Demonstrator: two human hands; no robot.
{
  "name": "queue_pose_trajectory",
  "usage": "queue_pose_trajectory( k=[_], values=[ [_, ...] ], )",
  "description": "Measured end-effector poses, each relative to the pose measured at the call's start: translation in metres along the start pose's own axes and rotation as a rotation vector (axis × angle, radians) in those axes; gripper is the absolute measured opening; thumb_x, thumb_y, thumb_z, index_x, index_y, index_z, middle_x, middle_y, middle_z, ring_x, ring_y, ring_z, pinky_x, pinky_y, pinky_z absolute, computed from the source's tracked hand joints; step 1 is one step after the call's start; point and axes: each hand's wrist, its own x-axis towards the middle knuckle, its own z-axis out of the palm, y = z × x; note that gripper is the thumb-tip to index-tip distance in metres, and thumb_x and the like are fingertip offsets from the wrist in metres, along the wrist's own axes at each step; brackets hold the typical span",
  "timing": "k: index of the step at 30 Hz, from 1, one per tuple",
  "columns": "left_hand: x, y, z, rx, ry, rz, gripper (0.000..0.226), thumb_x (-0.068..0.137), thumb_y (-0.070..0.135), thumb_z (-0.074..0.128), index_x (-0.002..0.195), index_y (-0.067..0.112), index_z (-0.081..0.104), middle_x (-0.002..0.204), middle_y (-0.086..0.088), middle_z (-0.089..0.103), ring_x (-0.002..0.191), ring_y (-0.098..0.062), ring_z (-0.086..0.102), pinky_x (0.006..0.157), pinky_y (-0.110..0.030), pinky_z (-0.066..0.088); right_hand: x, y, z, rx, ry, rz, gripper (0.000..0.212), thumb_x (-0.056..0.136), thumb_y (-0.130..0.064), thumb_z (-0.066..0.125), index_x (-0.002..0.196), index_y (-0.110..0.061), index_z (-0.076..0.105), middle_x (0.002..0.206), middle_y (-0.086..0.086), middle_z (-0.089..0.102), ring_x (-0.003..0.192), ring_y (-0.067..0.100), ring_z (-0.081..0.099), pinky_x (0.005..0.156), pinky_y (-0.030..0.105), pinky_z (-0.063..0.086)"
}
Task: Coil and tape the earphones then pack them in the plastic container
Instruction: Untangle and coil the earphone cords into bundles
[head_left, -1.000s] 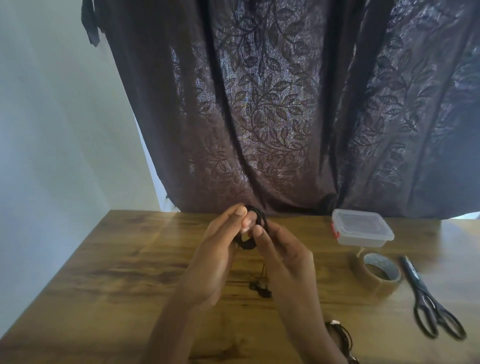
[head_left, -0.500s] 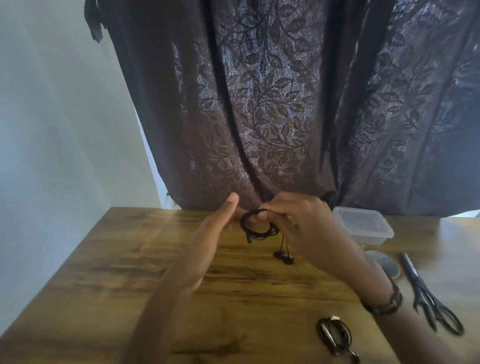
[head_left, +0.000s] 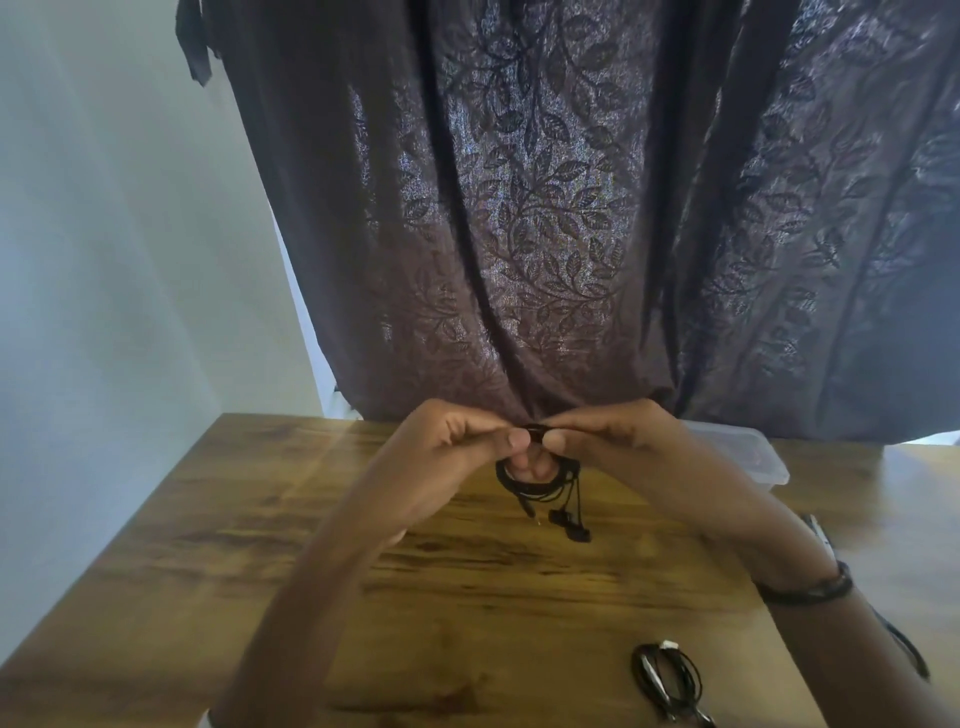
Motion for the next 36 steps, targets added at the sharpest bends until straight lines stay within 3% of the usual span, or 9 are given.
queue_pose_trajectory(
  k=[4, 8, 14, 19, 22, 25, 31, 34, 36],
  values=[
    [0.000, 0.002, -0.002, 0.027, -0.018, 0.003, 0.026, 0.084, 0.025, 0.060, 0.072, 0.006, 0.073, 0.074, -0.005, 0.073, 0.080, -0.011, 0.067, 0.084, -0.018, 0.047, -0.012, 0.009, -0.007, 0.192, -0.055, 0.141, 0.024, 0.094, -0.001, 0.051, 0.112, 0.004, 0.065, 0.108, 0.018, 0.071, 0.103, 0.029, 0.067, 0.089, 0.035, 0.055],
    [-0.001, 0.004, -0.003, 0.037, -0.009, 0.006, 0.026, 0.085, 0.023, 0.060, 0.073, 0.003, 0.073, 0.073, -0.004, 0.073, 0.079, -0.012, 0.067, 0.086, -0.021, 0.048, -0.022, 0.009, -0.013, 0.184, -0.134, 0.244, 0.017, 0.090, -0.001, 0.059, 0.103, 0.000, 0.070, 0.084, 0.005, 0.071, 0.079, 0.014, 0.067, 0.074, 0.025, 0.053],
    [0.000, 0.003, -0.007, 0.107, 0.046, -0.004, 0.022, 0.085, 0.021, 0.062, 0.074, 0.007, 0.075, 0.074, 0.000, 0.075, 0.081, -0.013, 0.070, 0.090, -0.034, 0.051, -0.031, -0.011, -0.013, 0.200, 0.252, 0.253, 0.012, 0.083, -0.007, 0.066, 0.088, -0.011, 0.076, 0.072, 0.003, 0.075, 0.064, 0.002, 0.069, 0.056, 0.008, 0.047],
    [0.003, 0.003, -0.001, 0.127, 0.060, -0.018, 0.024, 0.082, 0.034, 0.068, 0.076, 0.013, 0.077, 0.074, -0.006, 0.074, 0.080, -0.026, 0.069, 0.088, -0.054, 0.050, -0.020, -0.021, 0.023, 0.368, 0.474, 0.020, 0.015, 0.063, -0.010, 0.075, 0.077, -0.011, 0.078, 0.075, 0.003, 0.076, 0.070, 0.009, 0.071, 0.066, 0.014, 0.053],
    [0.002, 0.006, 0.001, 0.125, 0.053, -0.014, 0.039, 0.072, 0.050, 0.065, 0.082, 0.014, 0.076, 0.078, -0.014, 0.073, 0.085, -0.030, 0.070, 0.086, -0.056, 0.050, -0.012, -0.017, 0.040, 0.340, 0.597, -0.029, 0.015, 0.064, -0.013, 0.076, 0.079, -0.010, 0.077, 0.080, 0.001, 0.077, 0.075, 0.012, 0.073, 0.070, 0.017, 0.055],
    [0.001, 0.006, -0.002, 0.197, 0.041, 0.008, 0.030, 0.078, 0.046, 0.063, 0.084, 0.020, 0.076, 0.078, -0.013, 0.073, 0.087, -0.037, 0.067, 0.083, -0.057, 0.050, -0.011, -0.009, 0.044, 0.205, 0.684, -0.064, 0.017, 0.066, -0.020, 0.077, 0.082, -0.015, 0.078, 0.079, -0.004, 0.077, 0.076, 0.011, 0.073, 0.070, 0.017, 0.055],
    [-0.001, 0.010, -0.004, 0.258, 0.066, 0.037, 0.034, 0.075, 0.054, 0.057, 0.082, 0.026, 0.076, 0.072, -0.004, 0.072, 0.073, -0.027, 0.065, 0.075, -0.051, 0.050, -0.012, 0.003, 0.042, -0.151, 0.704, -0.152, 0.014, 0.063, -0.018, 0.083, 0.074, -0.021, 0.077, 0.080, -0.008, 0.070, 0.074, 0.005, 0.067, 0.067, 0.011, 0.051],
    [-0.001, 0.010, -0.004, 0.246, 0.037, 0.040, 0.028, 0.078, 0.051, 0.060, 0.078, 0.026, 0.075, 0.073, -0.002, 0.073, 0.079, -0.030, 0.067, 0.078, -0.051, 0.052, -0.006, 0.012, 0.038, -0.043, 0.678, -0.091, 0.021, 0.054, -0.026, 0.083, 0.072, -0.030, 0.074, 0.090, -0.002, 0.064, 0.078, 0.002, 0.062, 0.068, 0.009, 0.049],
    [0.000, 0.010, -0.004, 0.213, 0.023, 0.022, 0.025, 0.080, 0.046, 0.065, 0.075, 0.024, 0.074, 0.073, 0.000, 0.072, 0.081, -0.029, 0.067, 0.082, -0.051, 0.053, -0.003, 0.016, 0.035, 0.162, 0.586, -0.025, 0.022, 0.059, -0.010, 0.082, 0.077, -0.013, 0.071, 0.097, 0.007, 0.066, 0.079, 0.001, 0.065, 0.069, 0.010, 0.051]
  ],
)
